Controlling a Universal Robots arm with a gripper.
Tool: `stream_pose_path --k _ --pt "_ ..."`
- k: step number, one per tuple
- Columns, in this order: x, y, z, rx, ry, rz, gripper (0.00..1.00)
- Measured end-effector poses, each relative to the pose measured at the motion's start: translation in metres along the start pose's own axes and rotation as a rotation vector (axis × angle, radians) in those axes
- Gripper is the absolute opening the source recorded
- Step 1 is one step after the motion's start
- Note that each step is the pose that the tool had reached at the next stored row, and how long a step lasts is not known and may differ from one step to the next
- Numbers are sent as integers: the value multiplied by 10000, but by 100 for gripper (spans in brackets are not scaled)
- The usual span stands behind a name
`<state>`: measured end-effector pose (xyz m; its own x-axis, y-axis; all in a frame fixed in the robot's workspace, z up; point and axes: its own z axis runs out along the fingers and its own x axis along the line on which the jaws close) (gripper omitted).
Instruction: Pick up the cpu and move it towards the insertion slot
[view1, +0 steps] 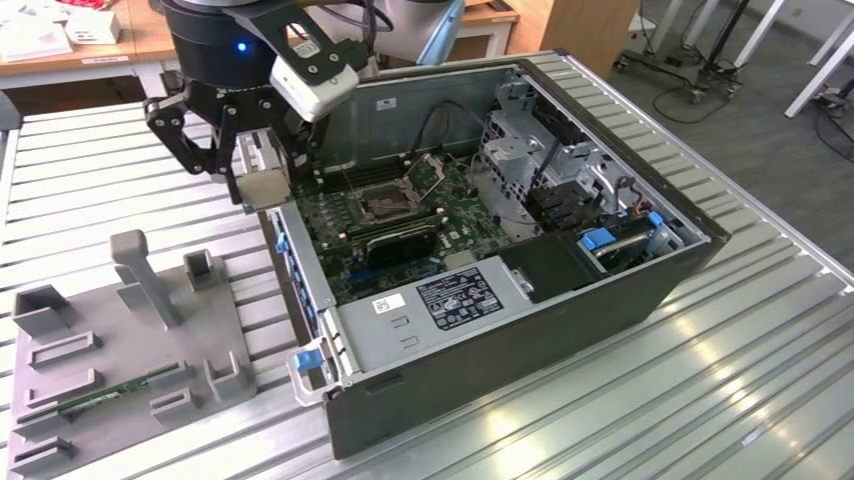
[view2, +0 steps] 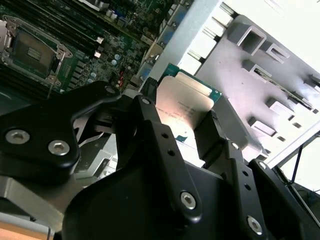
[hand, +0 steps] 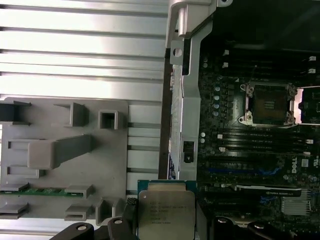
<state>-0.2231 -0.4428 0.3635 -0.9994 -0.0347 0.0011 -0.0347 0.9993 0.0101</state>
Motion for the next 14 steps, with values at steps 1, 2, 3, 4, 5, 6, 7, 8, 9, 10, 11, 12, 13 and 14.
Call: stream_pose_path --k 1,2,3,4,5,6,7,8,9,10,11,12,13,14 --pt "-17 -1 0 0 0 0 55" --pt "-34 -1 1 -1 -1 0 55" --pt "-51 -2 0 -1 -1 0 55" --pt "-69 -2 0 0 0 0 55" --pt "-89 -3 0 0 0 0 55" --pt "-106 -4 0 0 0 0 55" --pt "-124 -4 0 0 0 0 55" --pt "-142 -5 0 0 0 0 55" --pt "-160 -6 0 0 -1 0 55" --pt "-177 -6 0 0 0 0 55" --pt "-194 -7 0 0 0 0 55" --pt "-212 -8 0 0 0 0 55" --pt "-230 -8 0 0 -1 0 55" --pt "-247 -8 0 -1 -1 0 55"
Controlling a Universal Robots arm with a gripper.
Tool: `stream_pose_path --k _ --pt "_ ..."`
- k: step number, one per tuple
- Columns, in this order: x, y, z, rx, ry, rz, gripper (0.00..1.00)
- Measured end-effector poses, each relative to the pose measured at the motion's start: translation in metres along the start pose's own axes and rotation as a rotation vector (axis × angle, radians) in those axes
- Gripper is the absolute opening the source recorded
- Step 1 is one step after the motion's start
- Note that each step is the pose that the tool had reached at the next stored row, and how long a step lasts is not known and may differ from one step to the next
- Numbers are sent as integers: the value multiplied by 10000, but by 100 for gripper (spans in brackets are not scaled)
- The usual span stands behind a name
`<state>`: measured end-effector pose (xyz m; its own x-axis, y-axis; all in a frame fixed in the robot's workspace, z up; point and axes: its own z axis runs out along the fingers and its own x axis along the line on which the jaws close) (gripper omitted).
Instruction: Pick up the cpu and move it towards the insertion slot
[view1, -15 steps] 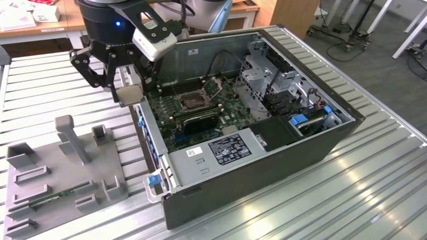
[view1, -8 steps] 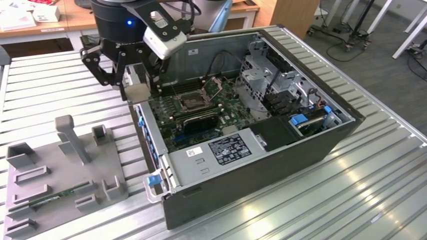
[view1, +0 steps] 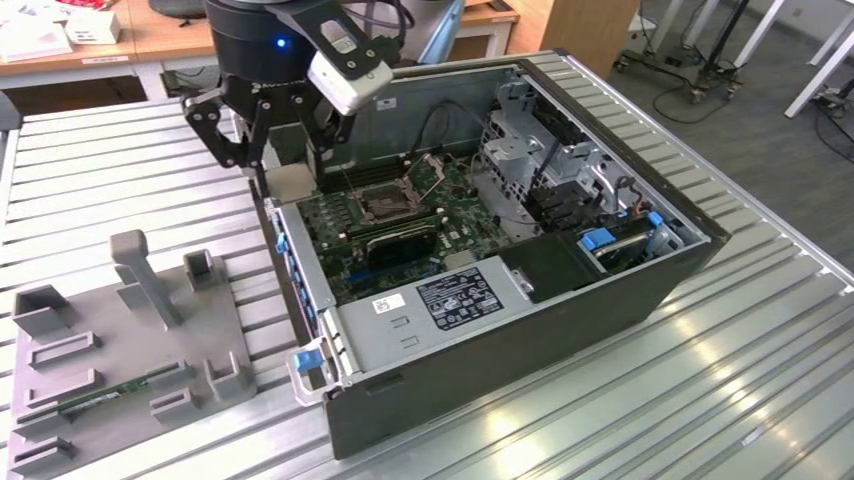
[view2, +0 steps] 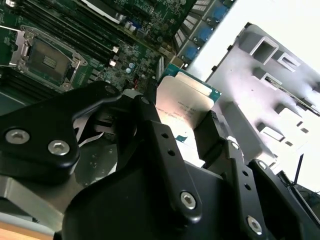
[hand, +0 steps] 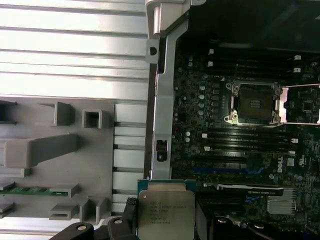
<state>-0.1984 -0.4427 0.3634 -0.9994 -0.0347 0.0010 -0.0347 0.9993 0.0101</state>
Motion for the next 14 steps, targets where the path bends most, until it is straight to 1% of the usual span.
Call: stream_pose_path --k 14 --pt "-230 -8 0 0 0 0 55"
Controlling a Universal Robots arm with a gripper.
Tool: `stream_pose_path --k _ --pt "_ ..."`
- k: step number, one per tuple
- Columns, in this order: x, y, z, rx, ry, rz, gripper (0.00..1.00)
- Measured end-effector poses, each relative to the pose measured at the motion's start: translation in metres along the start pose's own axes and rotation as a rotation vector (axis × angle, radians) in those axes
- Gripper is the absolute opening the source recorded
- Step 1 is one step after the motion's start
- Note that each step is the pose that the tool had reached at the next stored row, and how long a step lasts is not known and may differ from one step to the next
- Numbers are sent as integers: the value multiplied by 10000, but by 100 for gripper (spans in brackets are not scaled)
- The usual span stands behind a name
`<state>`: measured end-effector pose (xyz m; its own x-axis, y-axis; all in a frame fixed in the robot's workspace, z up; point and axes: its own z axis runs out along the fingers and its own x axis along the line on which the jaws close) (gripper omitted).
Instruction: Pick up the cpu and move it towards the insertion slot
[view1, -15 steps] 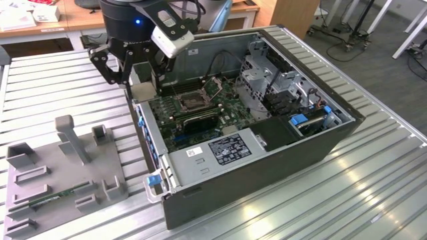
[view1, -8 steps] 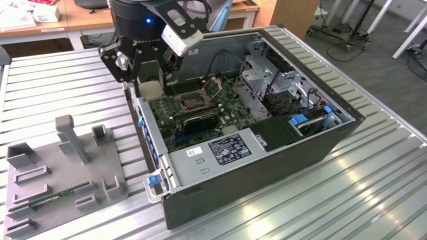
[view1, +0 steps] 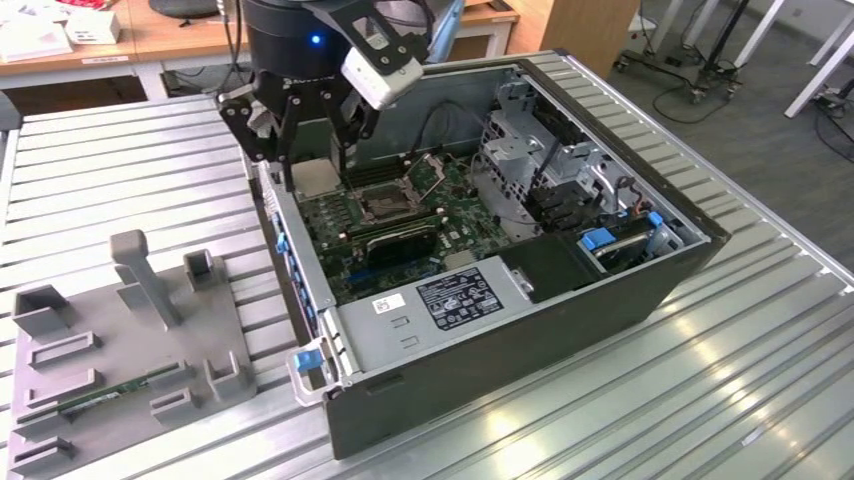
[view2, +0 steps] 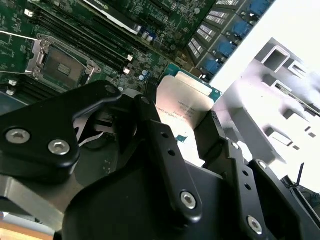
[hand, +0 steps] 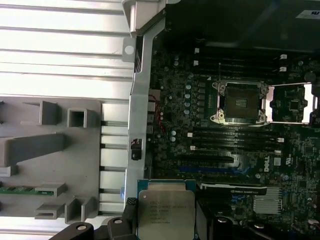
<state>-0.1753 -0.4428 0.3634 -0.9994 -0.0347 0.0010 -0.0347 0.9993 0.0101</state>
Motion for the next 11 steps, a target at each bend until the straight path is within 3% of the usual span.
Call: stream_pose_path --k 11 --pt "-176 -6 0 0 0 0 55"
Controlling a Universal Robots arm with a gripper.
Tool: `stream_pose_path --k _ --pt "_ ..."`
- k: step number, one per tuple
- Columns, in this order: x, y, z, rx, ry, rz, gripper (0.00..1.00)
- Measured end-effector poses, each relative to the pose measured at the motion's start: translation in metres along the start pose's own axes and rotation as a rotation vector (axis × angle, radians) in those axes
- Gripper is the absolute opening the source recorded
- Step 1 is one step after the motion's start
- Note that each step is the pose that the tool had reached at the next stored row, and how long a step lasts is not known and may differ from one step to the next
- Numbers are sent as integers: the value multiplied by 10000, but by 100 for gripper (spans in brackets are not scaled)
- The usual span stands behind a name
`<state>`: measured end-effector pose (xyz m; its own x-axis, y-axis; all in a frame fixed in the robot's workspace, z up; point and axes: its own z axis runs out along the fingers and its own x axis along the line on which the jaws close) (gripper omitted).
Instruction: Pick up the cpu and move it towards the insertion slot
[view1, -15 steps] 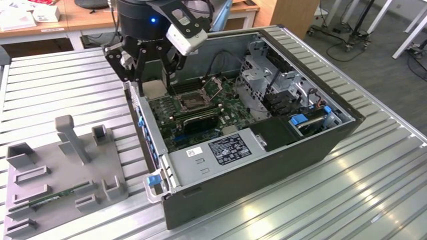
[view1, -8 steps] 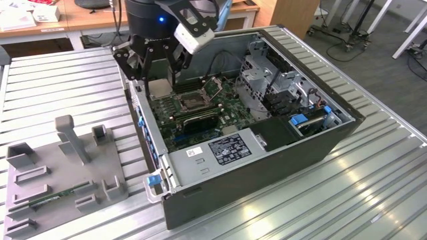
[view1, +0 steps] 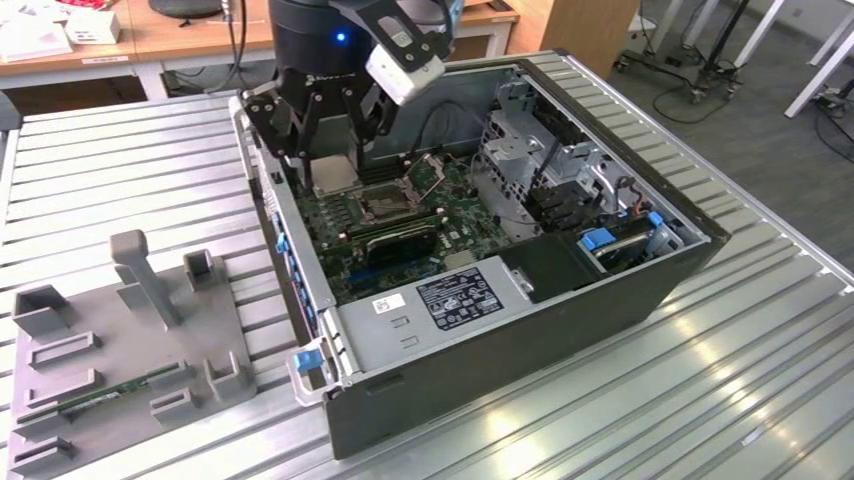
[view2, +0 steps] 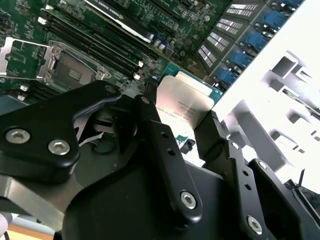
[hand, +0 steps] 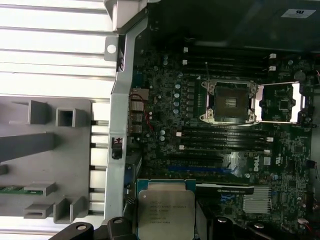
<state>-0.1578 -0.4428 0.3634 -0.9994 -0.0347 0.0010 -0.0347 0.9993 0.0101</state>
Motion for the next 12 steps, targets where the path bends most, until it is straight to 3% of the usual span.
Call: stream_pose_path --k 12 --pt "-187 -7 0 0 0 0 55"
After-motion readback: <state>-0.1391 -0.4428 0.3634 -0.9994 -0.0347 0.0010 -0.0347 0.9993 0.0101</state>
